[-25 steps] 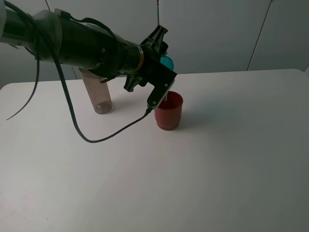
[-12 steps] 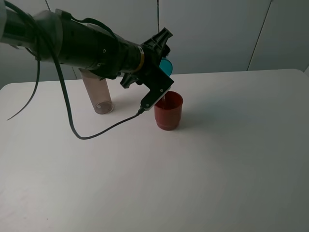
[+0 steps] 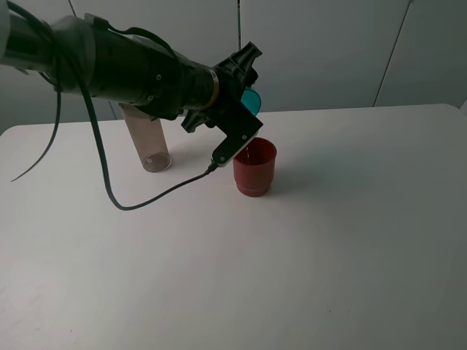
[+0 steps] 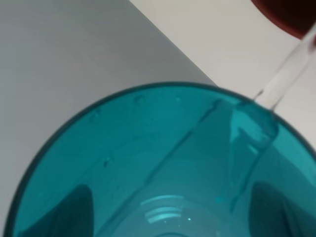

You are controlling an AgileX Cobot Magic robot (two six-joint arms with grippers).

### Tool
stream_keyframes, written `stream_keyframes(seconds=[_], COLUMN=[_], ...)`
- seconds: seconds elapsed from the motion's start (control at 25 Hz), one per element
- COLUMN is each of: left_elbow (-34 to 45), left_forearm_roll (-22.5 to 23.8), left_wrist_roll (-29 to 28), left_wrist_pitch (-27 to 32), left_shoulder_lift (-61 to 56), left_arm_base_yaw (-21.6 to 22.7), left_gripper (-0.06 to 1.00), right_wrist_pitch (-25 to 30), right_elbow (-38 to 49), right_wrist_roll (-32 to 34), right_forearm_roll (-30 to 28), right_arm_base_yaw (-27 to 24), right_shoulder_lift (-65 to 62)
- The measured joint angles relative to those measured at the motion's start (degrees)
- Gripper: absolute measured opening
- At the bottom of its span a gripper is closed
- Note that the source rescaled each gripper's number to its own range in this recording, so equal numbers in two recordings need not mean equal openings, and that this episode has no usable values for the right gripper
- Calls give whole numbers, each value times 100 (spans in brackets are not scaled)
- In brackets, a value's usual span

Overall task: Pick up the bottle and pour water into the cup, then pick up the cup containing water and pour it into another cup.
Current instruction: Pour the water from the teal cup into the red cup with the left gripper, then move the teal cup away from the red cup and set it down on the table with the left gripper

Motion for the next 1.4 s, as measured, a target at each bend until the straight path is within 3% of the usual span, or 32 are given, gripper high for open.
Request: stream_keyframes(seconds=[0.28, 0.4, 0.56, 0.72, 0.84, 1.0, 1.24, 1.4], left_elbow=[0, 0, 0, 0, 68, 525, 1735, 2600], left_forearm_roll=[0, 0, -30, -842, -1851, -2934, -4823, -5531], left_wrist_roll=[-316, -968, -2564, -4111, -4589, -4611, -2834, -2310], left_wrist_pitch=[-19, -36, -180, -456, -861, -1443, -2236, -3251], left_shoulder_lift=[0, 0, 0, -126, -318, -595, -1106, -1292], left_arm_base_yaw=[0, 0, 0, 0, 0, 23, 394, 817], left_gripper=[40, 40, 40, 40, 40, 40, 40, 40], right_wrist_pitch=[0, 0, 0, 0, 0, 0, 0, 0], right_elbow=[0, 0, 0, 0, 0, 0, 0, 0], right_wrist_roll=[0, 0, 0, 0, 0, 0, 0, 0], right_forearm_roll=[0, 0, 0, 0, 0, 0, 0, 0], right_arm_base_yaw=[0, 0, 0, 0, 0, 0, 0, 0], right_shoulder_lift=[0, 0, 0, 0, 0, 0, 0, 0])
